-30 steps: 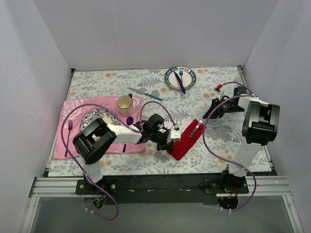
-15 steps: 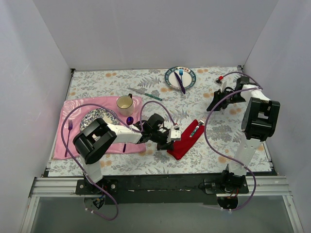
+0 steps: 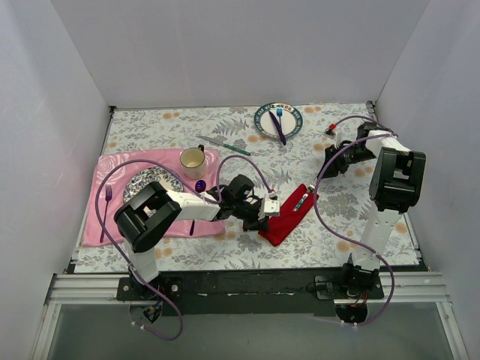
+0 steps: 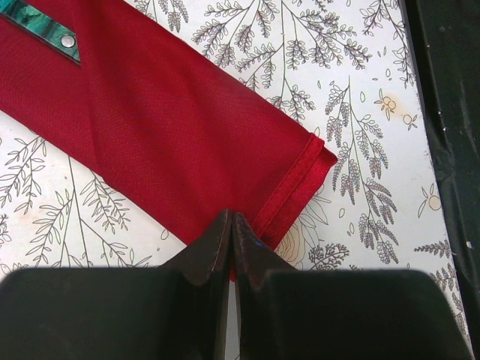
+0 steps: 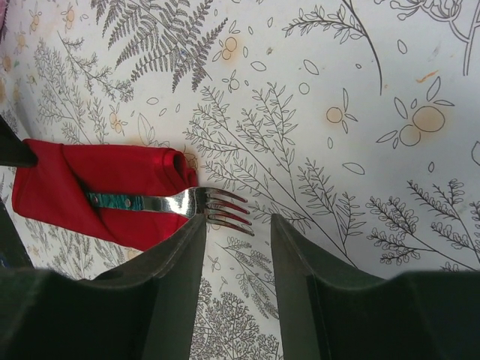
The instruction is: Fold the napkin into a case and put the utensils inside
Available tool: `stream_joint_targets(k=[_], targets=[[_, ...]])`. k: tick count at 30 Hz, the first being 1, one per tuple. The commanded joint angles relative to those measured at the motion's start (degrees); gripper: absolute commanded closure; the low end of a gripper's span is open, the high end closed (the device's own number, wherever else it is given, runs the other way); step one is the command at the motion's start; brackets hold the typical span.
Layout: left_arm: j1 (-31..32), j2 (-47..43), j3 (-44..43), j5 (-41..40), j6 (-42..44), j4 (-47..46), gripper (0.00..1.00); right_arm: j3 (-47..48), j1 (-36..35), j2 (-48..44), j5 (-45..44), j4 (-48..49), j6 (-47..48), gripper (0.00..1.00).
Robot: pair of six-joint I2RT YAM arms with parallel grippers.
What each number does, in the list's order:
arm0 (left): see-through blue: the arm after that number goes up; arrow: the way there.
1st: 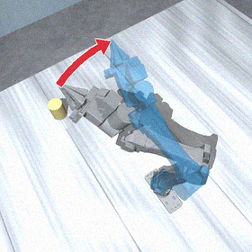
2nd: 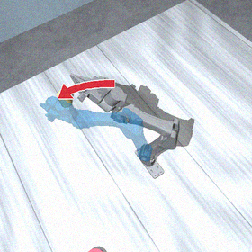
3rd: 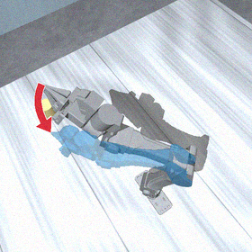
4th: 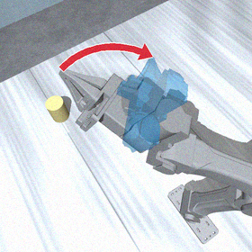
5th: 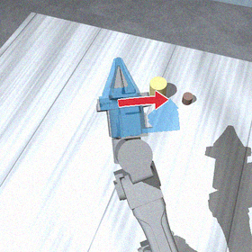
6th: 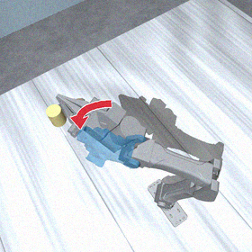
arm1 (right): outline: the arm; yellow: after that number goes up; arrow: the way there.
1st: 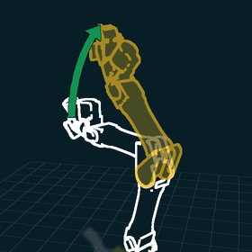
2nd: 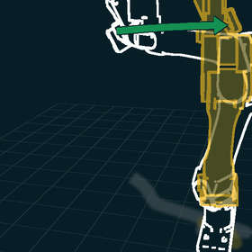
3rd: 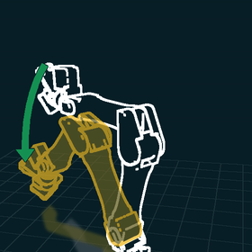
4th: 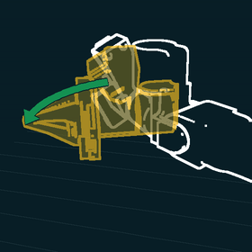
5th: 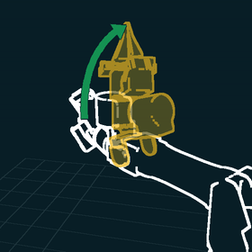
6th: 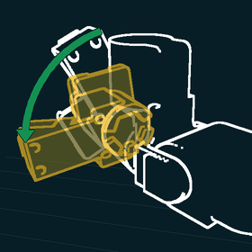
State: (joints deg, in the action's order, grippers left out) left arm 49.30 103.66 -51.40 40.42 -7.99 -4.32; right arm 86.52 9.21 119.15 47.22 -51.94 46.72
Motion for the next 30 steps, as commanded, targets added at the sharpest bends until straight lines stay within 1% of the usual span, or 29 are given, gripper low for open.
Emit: stream_joint_targets(k=[1,3,4,6,7,9,10,12,13,15,16,20,30], targets=[[-0.4,1.0,-0.5,-2.2,0.4,1.9,0.98,2.4,-0.6,0.1,0.2,-1.8,1.9,0.57],[-0.5,1.0,-0.4,-2.2,0.4,1.9,0.98,2.4,-0.8,0.2,-0.2,-2.5,2.6,0.60],[-0.6,1.0,-0.5,-2.2,0.3,1.8,0.98,2.4,-0.8,0.2,-0.3,-2.7,3.0,0.65],[-0.6,1.1,-0.5,-2.1,0.3,1.6,0.98,2.4,-0.9,0.2,-0.4,-3.3,3.7,0.70],[-0.6,1.1,-0.5,-2.2,0.3,1.6,0.98,2.4,-0.9,0.1,-0.4,-3.5,3.9,0.75],[-0.6,1.3,-0.6,-2.1,0.3,1.5,0.98,2.6,-0.9,0.1,-0.7,-3.7,4.1,0.78],[-0.6,1.3,-0.6,-2.1,0.3,1.5,0.98,2.8,-0.9,0.4,-0.7,-4.5,4.6,0.82],[-0.7,1.4,-0.8,-2.2,0.3,1.5,0.98,3.1,-0.9,0.5,-0.6,-5.1,5.0,0.85],[-0.7,1.5,-0.8,-2.2,0.3,1.5,0.98,3.3,-0.9,0.6,-0.3,-6.1,5.7,0.89],[-0.7,1.5,-0.9,-2.1,0.4,1.6,0.98,3.7,-0.9,0.9,0.5,-7.6,6.6,0.93],[-0.7,1.5,-0.9,-2.1,0.4,1.6,0.98,3.7,-0.9,1.2,0.8,-8.3,7.5,0.98],[-0.8,1.5,-0.9,-2.3,0.4,1.7,0.98,3.6,-0.8,1.4,1.6,-11.2,8.6,0.99],[-0.9,1.7,-1.0,-2.5,0.3,1.7,0.98,1.3,-0.8,0.6,3.4,-12.1,9.5,0.99]])
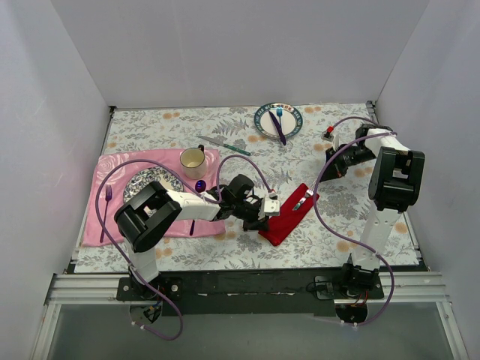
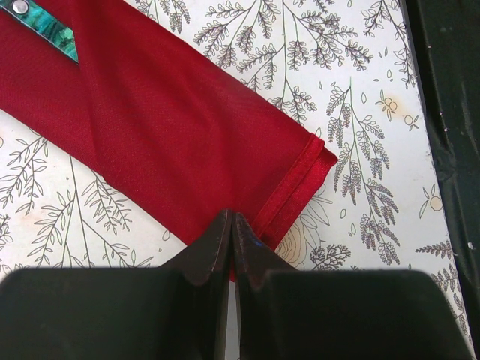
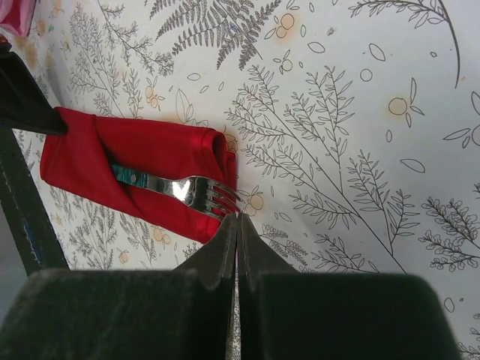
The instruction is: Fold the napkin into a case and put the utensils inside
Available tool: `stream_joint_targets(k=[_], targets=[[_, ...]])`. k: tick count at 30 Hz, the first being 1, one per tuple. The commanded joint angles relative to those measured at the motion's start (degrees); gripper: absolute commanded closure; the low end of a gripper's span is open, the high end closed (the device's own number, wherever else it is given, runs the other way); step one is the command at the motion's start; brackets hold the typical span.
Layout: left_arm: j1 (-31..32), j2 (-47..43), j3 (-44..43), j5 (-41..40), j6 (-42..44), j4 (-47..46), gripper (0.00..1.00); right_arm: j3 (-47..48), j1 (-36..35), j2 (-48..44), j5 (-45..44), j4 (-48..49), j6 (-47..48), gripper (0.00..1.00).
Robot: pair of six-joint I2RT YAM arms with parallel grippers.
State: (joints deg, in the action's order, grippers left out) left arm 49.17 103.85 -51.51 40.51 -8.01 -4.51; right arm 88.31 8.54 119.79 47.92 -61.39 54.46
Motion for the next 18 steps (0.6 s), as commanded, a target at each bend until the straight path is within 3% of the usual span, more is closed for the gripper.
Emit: stream_joint_targets(k=[1,18], targets=[[-0.7,1.4,-0.9,-2.7,0.3,1.9,0.98,-0.7,-0.1,-0.2,2.8,-2.8,1.9,0.99],[-0.8,1.9,-1.1,-2.6,0.1,1.6,0.98,-2.8,-1.6,-1.8,4.3,-4.8,4.9,0.99]])
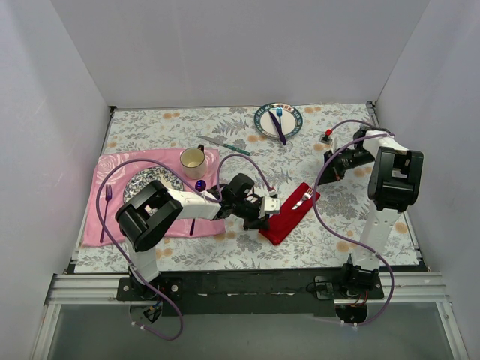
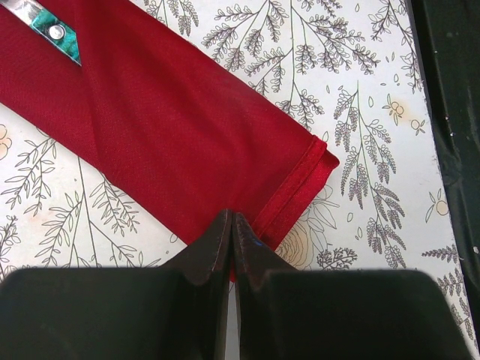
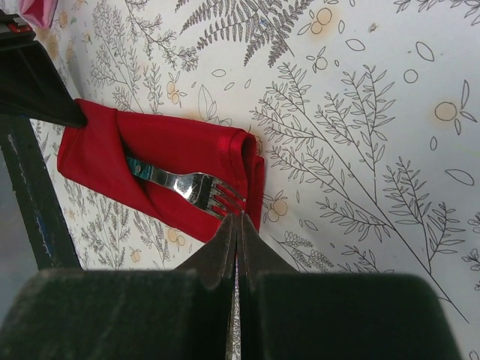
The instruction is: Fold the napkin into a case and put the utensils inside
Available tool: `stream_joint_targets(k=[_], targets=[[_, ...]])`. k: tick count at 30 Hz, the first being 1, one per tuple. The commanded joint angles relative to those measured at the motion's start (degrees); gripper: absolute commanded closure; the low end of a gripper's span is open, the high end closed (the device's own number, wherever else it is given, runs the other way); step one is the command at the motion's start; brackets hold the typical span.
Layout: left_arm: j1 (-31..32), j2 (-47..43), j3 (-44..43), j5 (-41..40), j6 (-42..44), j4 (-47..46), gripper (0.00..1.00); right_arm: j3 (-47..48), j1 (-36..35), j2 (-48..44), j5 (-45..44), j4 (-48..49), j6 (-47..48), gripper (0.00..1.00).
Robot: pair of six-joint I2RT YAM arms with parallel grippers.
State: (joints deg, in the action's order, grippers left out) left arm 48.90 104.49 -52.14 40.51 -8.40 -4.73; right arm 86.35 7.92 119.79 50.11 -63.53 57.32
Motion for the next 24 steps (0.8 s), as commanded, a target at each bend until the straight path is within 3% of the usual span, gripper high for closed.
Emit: stream_joint_targets(k=[1,24], targets=[[-0.6,1.2,-0.4,-2.6,0.4,1.7,0.98,-1.2,-1.1,-2.1,2.1,-2.7,2.2,0.99],[-0.6,1.0,-0.6,-2.5,0.8,1.7,0.97,-4.3,-4.1,-3.7,1.3,-1.3,3.7,0.99]])
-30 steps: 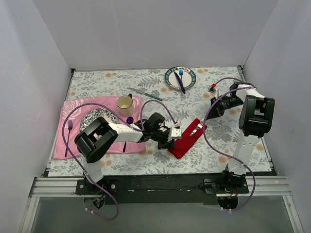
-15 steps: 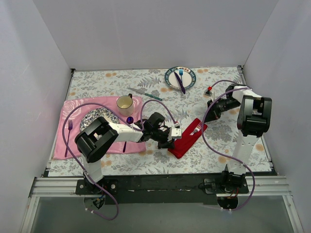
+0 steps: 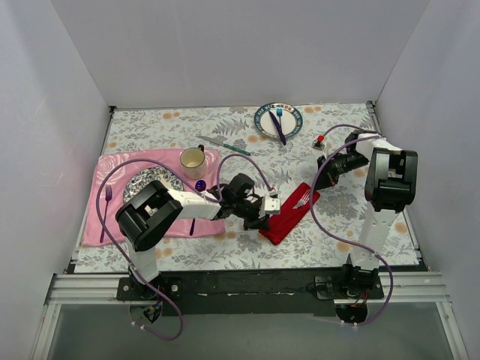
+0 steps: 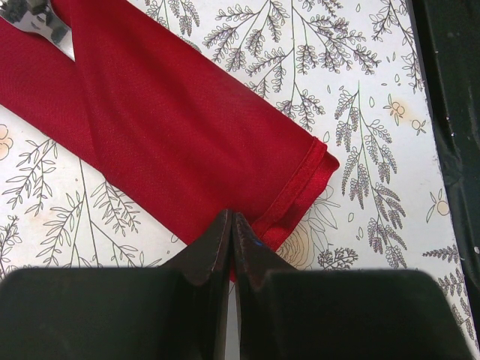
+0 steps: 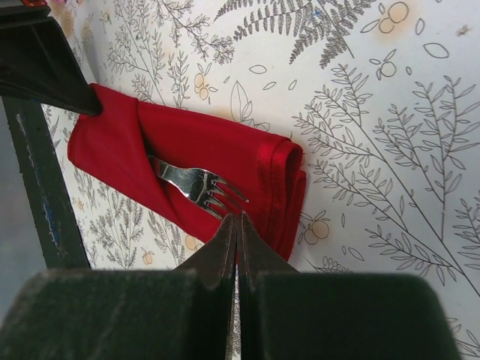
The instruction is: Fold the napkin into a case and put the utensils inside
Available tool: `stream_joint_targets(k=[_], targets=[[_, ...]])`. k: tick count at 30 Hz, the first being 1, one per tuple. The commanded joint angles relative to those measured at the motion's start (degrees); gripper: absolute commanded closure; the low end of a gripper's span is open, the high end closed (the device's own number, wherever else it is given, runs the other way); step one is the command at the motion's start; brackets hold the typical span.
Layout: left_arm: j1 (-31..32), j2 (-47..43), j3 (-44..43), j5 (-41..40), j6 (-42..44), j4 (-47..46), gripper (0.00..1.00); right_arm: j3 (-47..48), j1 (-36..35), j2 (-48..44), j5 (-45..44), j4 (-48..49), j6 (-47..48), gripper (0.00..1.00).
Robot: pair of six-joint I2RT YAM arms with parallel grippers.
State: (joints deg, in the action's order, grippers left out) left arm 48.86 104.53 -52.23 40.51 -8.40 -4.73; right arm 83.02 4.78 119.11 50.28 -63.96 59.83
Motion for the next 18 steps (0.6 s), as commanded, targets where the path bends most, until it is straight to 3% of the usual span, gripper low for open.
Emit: stream_joint_targets(k=[1,4,5,9,18], targets=[[-0.5,0.9,-0.5,-2.4,0.7,1.7,0.96,-1.0,-1.0,-3.0,1.0,-0.9,1.2,0.99],[-0.5,0.1,-0.6,-2.6,0.1,1.8,0.89,-0.1,-1.0,-3.1,0.3,-0.1,0.0,0.90],[-0.5,-0.3,-0.7,-2.6,-0.2,1.7,0.82,0.3,-0.9,-3.1,0.3,0.2,-0.4,0.83],[-0.5,-3.6,-1.3,-1.9,-0.6,2.0,0.68,3.4,-0.6,-2.9,0.6,-0.9,-0.9,0.74],[-0.5,-12.8,-4.6,-1.7,-2.6,7.1,0.51,8.6,-0.5,-4.4,1.4,-1.6,-3.0,0.52]])
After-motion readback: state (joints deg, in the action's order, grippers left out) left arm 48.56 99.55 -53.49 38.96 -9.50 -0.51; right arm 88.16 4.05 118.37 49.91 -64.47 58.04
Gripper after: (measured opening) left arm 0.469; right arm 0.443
